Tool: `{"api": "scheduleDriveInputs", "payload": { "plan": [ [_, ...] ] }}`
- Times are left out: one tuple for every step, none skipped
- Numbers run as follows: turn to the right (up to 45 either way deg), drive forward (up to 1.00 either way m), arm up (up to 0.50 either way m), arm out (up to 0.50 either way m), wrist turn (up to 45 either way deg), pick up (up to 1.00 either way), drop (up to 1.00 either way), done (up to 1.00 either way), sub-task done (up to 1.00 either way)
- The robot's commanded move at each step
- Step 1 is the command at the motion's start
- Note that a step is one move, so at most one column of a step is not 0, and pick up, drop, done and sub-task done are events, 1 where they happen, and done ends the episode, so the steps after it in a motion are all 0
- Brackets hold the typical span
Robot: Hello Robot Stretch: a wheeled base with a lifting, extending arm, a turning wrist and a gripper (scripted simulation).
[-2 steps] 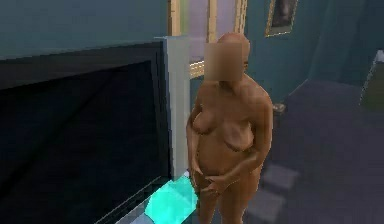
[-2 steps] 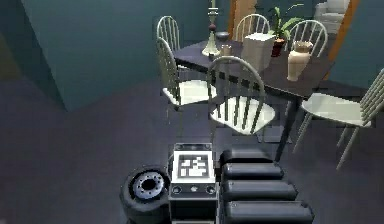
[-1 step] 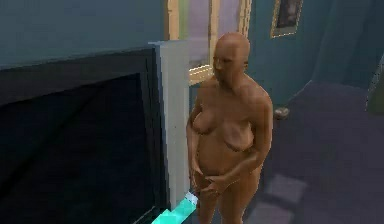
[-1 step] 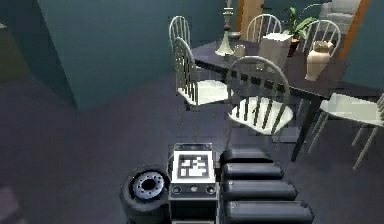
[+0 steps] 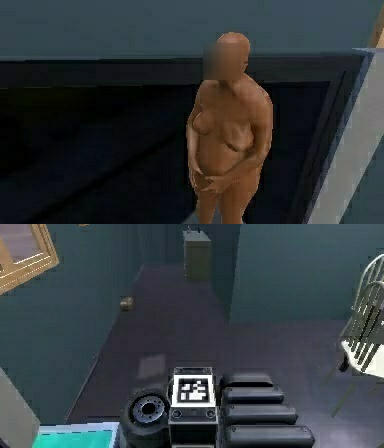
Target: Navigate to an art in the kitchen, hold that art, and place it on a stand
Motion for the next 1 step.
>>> {"api": "scheduleDriveInputs", "payload": {
  "plan": [
    [-45.0,0.00,0.00,0.00,0.0,0.00,0.00,0.00,0.00]
  ]
}}
